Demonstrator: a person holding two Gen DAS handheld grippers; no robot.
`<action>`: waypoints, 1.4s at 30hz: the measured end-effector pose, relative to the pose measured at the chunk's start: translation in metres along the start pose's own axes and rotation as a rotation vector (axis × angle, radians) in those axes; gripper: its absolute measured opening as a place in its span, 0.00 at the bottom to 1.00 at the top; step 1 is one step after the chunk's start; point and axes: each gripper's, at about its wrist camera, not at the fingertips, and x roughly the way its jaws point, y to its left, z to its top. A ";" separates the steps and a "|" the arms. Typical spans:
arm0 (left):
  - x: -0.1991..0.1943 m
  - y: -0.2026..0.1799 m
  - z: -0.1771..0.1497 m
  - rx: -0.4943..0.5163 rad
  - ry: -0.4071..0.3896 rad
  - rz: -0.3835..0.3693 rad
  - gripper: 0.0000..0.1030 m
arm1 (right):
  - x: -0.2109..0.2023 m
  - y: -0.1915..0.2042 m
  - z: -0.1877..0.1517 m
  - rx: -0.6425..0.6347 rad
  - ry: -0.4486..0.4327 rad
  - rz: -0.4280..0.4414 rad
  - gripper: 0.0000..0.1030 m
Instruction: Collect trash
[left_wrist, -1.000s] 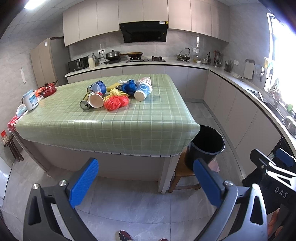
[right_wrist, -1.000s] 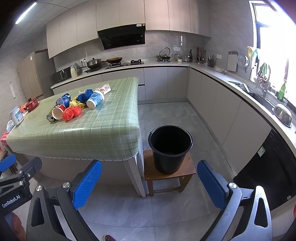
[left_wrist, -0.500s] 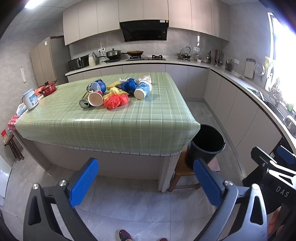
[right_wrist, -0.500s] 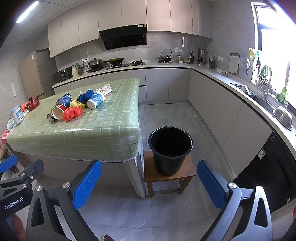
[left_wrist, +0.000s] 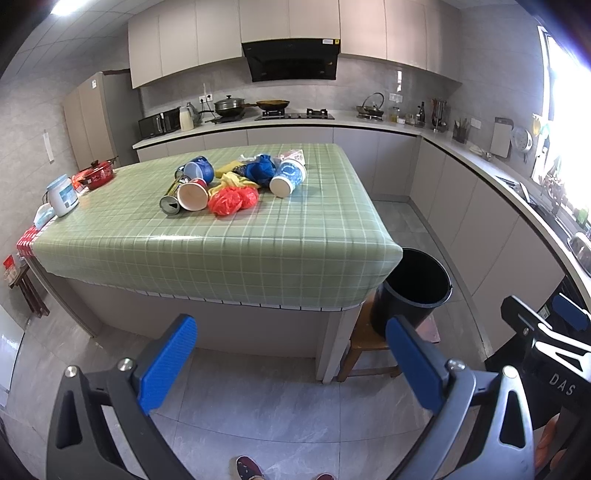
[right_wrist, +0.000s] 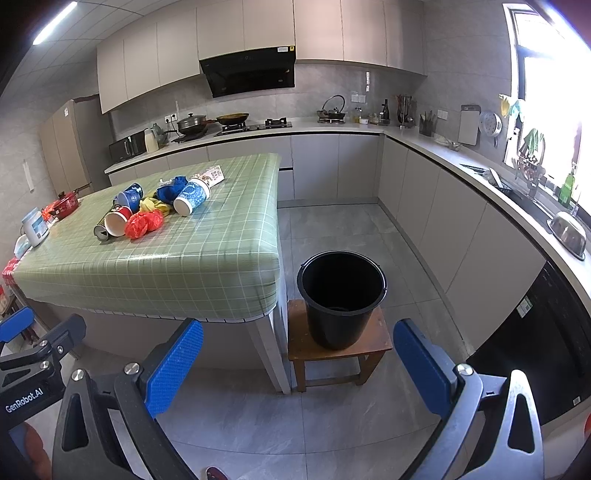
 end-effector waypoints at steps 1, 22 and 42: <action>-0.001 0.000 0.000 0.001 -0.001 0.000 1.00 | 0.001 0.001 0.000 0.000 0.001 0.002 1.00; 0.002 0.000 0.000 -0.001 0.002 0.000 1.00 | 0.009 -0.001 0.001 0.000 0.010 -0.003 1.00; 0.021 0.025 0.005 -0.025 0.013 0.017 1.00 | 0.018 0.012 0.004 -0.009 0.020 0.006 1.00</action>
